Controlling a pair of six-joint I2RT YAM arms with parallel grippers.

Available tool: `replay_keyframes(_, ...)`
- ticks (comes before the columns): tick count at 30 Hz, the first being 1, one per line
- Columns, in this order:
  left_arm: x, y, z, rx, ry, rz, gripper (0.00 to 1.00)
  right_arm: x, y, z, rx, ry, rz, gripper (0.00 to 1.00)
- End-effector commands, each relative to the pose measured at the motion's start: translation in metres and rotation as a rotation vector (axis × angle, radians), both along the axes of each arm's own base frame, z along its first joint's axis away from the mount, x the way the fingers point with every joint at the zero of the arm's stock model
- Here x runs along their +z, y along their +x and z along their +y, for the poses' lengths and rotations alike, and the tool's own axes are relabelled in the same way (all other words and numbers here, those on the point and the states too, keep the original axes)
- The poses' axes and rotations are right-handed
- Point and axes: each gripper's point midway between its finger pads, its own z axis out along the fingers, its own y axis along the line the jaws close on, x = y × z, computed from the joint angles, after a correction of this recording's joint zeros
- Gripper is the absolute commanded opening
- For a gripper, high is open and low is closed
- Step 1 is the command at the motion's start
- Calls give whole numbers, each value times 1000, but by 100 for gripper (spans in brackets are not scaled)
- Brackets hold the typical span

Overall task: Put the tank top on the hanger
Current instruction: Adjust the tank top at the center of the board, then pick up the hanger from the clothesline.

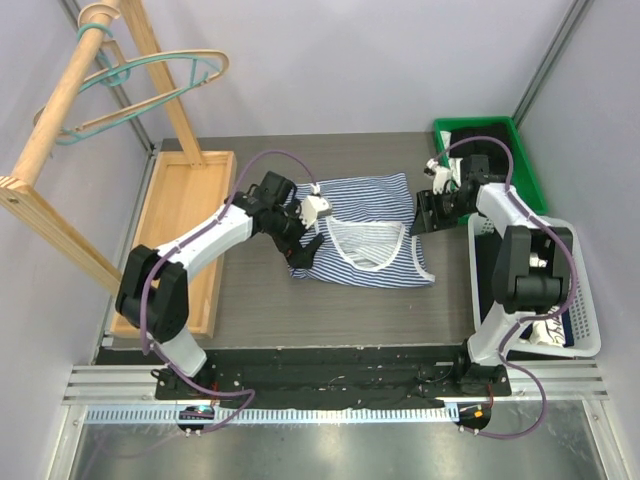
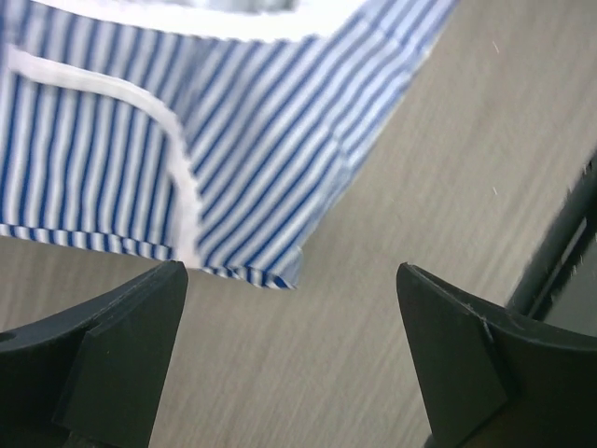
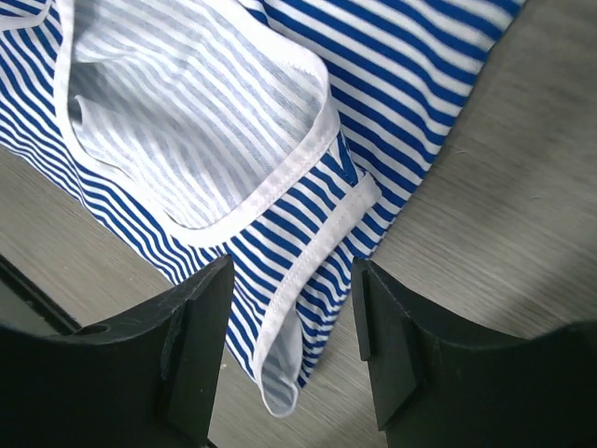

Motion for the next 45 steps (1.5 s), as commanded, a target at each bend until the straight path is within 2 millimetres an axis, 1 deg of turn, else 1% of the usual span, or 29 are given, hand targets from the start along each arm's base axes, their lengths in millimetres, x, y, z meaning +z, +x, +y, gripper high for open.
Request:
replay_keyframes(1,18,55,2,186,-132,-18,100,21,15,16,-47,112,6,63)
replay_keyframes(3,20,58,5,209,-175,33,100,35,20,17,-50,113,-29,66)
replay_keyframes(4,22,56,11,209,-193,50,100,49,28,20,-43,112,-67,69)
replay_keyframes(6,26,49,18,171,-185,11,100,66,34,25,-36,110,-100,81)
replay_keyframes(7,27,44,20,153,-183,-2,100,88,44,32,-16,107,-157,84)
replay_keyframes(8,24,35,24,144,-173,-1,100,99,49,34,-10,99,-183,87)
replay_keyframes(9,33,31,27,123,-175,-44,100,106,53,33,-16,95,-188,89)
replay_keyframes(10,36,28,30,112,-171,-58,100,135,62,47,17,99,-259,91)
replay_keyframes(12,46,18,39,100,-142,-91,100,158,69,61,38,97,-299,93)
replay_keyframes(13,49,17,43,92,-128,-115,100,185,80,69,50,108,-361,93)
replay_keyframes(14,51,18,50,101,-99,-145,100,197,81,80,72,115,-386,93)
replay_keyframes(15,65,16,55,104,-97,-196,100,208,82,88,87,120,-404,93)
replay_keyframes(16,71,18,58,103,-85,-241,100,236,86,95,99,127,-475,93)
replay_keyframes(17,79,21,63,117,-77,-283,100,241,90,101,111,129,-486,94)
replay_keyframes(18,88,27,71,150,-47,-338,100,248,87,117,142,136,-498,95)
replay_keyframes(19,110,32,75,166,-51,-402,100,268,87,123,156,145,-550,97)
replay_keyframes(20,119,36,79,186,-36,-425,100,271,86,131,172,151,-559,98)
replay_keyframes(21,129,47,92,251,17,-474,100,277,83,143,195,160,-578,99)
replay_keyframes(22,152,55,96,285,10,-543,100,282,81,149,210,166,-594,100)
replay_keyframes(24,172,65,110,335,58,-624,100,290,73,160,244,169,-622,100)
replay_keyframes(25,192,70,114,357,59,-674,100,286,71,163,251,169,-615,100)
replay_keyframes(27,213,76,121,365,87,-747,100,293,63,165,268,172,-641,100)
replay_keyframes(28,230,80,124,371,93,-797,100,283,61,168,275,165,-621,100)
replay_keyframes(30,250,86,137,390,155,-881,100,286,55,167,282,154,-646,100)
replay_keyframes(31,265,88,143,402,179,-926,100,276,54,166,280,143,-626,100)
replay_keyframes(34,291,95,159,403,272,-1041,100,270,46,163,285,132,-620,100)
replay_keyframes(38,323,99,170,377,357,-1177,100,259,39,160,290,117,-608,100)
replay_keyframes(44,350,97,180,340,457,-1270,100,246,35,154,289,79,-597,100)
replay_keyframes(45,353,96,182,339,472,-1282,100,240,34,153,291,68,-586,100)
